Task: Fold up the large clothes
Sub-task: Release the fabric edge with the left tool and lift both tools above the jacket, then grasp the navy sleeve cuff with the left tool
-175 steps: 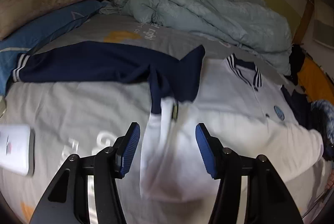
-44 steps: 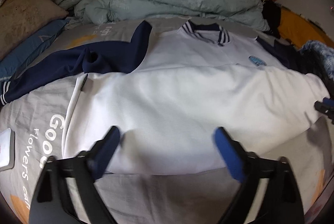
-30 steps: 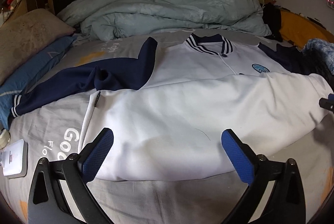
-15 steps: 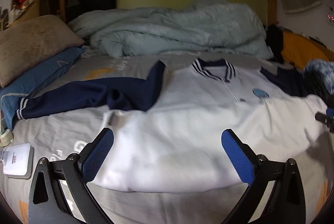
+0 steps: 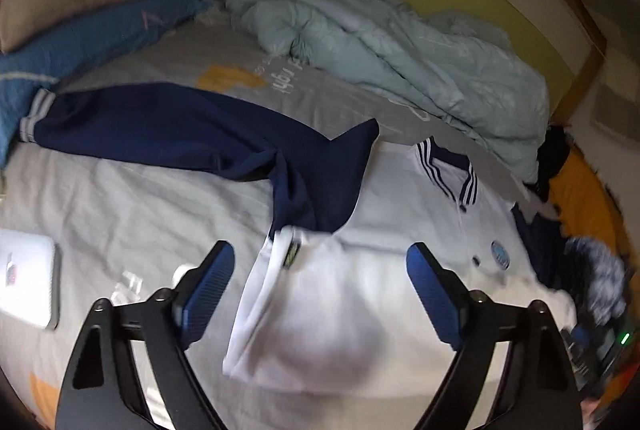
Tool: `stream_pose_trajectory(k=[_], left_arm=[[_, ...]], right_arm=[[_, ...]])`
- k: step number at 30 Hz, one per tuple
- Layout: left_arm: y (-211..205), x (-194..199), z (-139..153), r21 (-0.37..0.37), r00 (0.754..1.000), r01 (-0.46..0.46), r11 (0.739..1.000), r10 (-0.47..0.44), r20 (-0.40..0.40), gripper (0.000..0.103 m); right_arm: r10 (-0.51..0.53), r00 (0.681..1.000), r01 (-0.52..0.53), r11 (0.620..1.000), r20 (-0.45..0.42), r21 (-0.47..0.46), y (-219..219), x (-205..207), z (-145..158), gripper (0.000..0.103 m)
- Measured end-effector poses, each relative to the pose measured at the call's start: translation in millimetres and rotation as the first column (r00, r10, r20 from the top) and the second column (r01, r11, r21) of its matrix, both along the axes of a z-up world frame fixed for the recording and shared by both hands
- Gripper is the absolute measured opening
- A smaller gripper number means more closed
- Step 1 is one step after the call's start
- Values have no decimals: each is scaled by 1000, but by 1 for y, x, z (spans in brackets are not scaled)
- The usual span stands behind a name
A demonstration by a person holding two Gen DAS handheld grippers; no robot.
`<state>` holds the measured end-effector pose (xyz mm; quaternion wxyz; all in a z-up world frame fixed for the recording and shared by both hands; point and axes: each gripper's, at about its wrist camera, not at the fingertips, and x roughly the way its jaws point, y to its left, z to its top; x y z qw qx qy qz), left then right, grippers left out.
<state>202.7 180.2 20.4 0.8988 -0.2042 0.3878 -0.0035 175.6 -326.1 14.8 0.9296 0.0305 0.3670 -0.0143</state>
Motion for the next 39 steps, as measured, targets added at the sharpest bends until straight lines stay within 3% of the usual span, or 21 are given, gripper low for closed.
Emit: stream_pose_trajectory(k=[4, 8, 11, 14, 21, 25, 26, 27, 30, 32, 34, 39], left_arm=[[27, 33, 6, -4, 998, -62, 998, 62, -9, 79], [60, 50, -6, 29, 990, -137, 990, 138, -28, 79], [88, 55, -24, -25, 982, -171, 985, 169, -81, 79], [107, 65, -39, -29, 975, -199, 980, 195, -111, 79], [150, 90, -105, -130, 945, -277, 952, 246, -215, 77], [161, 97, -109, -173, 960, -260, 950, 235, -152, 76], [165, 100, -111, -175, 959, -268, 947, 246, -140, 61], [168, 100, -112, -147, 955, -286, 947, 268, -128, 37], [164, 102, -112, -85, 960, -262, 961, 251, -123, 4], [157, 96, -99, -88, 963, -262, 961, 255, -83, 2], [145, 88, -71, -103, 972, -233, 967, 236, 13, 2], [85, 67, -2, -60, 979, -76, 995, 86, 185, 2]], right_arm=[[7, 1000, -6, 998, 26, -69, -3, -3, 5, 103], [-16, 1000, 16, 1000, -1, 7, -14, -1, 4, 103], [-15, 999, 17, 998, -46, 57, -18, 4, -6, 103], [-6, 996, 13, 997, -94, 73, -16, 11, -19, 103], [20, 992, -20, 1000, -125, 1, 2, 19, -33, 103], [56, 992, -63, 996, -115, -55, 14, 14, -33, 103], [63, 991, -70, 996, -115, -58, 16, 14, -33, 103], [66, 991, -73, 996, -115, -60, 17, 15, -33, 103], [72, 991, -80, 994, -113, -71, 18, 15, -34, 103], [66, 992, -75, 994, -109, -85, 18, 13, -33, 103], [62, 992, -70, 995, -108, -77, 17, 13, -32, 103], [52, 993, -59, 996, -108, -62, 17, 14, -31, 103]])
